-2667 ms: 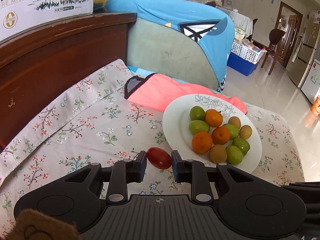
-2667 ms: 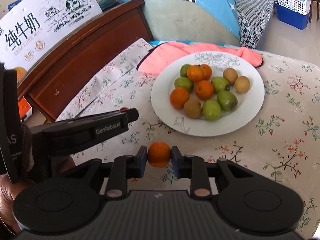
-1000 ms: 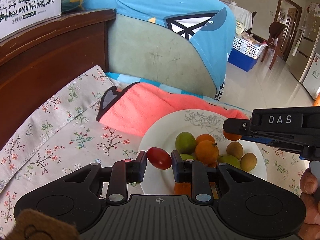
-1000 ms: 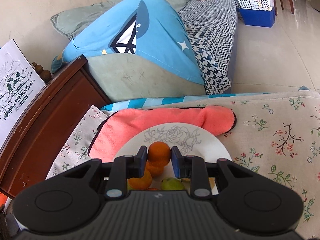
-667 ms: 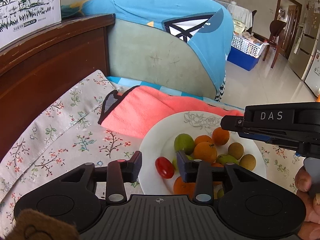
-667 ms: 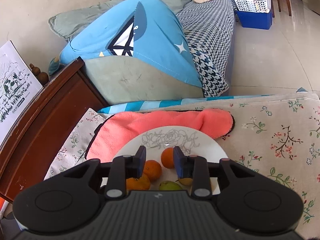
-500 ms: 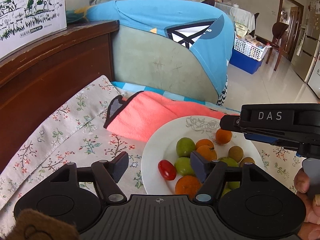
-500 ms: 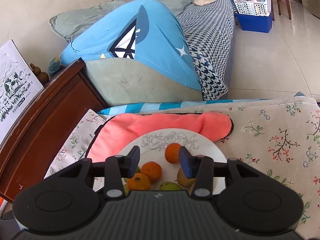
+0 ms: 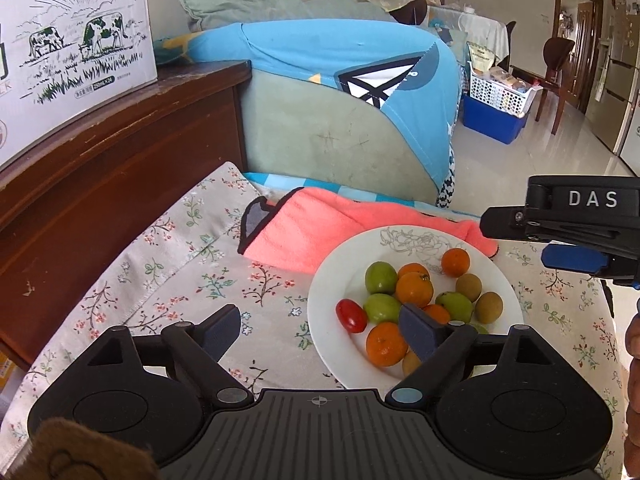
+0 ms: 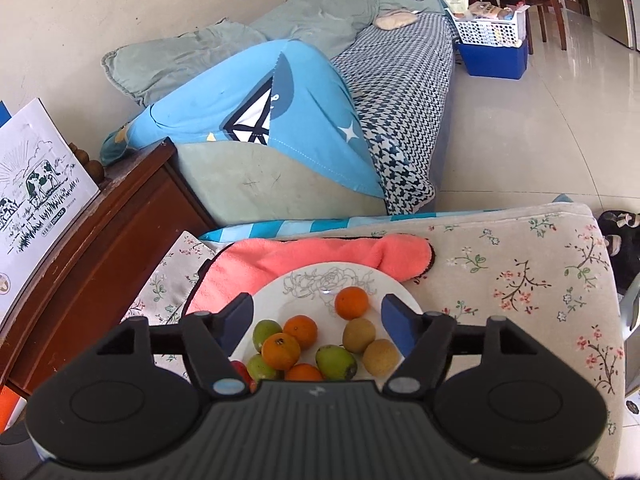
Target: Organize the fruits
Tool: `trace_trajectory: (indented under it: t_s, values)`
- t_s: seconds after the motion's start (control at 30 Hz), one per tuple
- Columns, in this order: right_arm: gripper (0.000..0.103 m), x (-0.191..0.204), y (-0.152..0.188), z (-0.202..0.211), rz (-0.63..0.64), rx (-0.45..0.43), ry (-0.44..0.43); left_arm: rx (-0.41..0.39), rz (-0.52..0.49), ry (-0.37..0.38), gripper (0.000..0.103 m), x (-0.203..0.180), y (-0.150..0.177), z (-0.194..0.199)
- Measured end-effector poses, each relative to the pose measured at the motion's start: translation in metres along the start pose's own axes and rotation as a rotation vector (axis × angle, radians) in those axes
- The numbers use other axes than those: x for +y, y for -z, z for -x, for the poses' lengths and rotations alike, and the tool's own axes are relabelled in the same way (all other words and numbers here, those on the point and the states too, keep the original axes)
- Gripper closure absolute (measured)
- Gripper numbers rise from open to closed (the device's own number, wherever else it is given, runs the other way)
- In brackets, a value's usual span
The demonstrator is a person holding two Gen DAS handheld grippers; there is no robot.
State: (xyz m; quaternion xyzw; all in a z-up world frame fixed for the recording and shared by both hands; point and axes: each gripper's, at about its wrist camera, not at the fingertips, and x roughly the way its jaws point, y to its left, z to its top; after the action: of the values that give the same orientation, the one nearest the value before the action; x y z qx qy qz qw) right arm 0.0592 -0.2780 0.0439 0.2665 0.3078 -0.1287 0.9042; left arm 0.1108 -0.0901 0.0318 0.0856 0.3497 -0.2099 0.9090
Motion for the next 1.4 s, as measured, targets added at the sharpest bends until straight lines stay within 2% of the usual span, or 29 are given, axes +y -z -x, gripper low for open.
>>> trace_trajectory:
  t_s: [0.27,0.43,0.67,0.8,1.03,1.4]
  values:
    - [0.021,-0.005,0.016,0.030,-0.006,0.029,0.042,0.014,0.027,0.010,0.013,0.018,0.018,0.020]
    - [0.019,-0.009,0.033,0.046,-0.018,0.056,0.033,0.041,0.055,0.032,0.013,0.027,0.039,0.033]
    - [0.015,-0.009,0.059,0.063,0.033,0.104,0.068,0.067,0.031,0.017,0.013,0.032,0.064,0.052]
    - [0.012,-0.005,0.075,0.071,0.090,0.119,0.098,0.072,0.039,0.008,0.013,0.038,0.066,0.067]
    - [0.012,-0.001,0.103,0.087,0.155,0.137,0.112,0.026,0.028,0.047,0.011,0.044,0.066,0.096]
    - [0.012,-0.012,0.135,0.112,0.152,0.135,0.173,0.033,0.026,0.078,0.011,0.036,0.077,0.097]
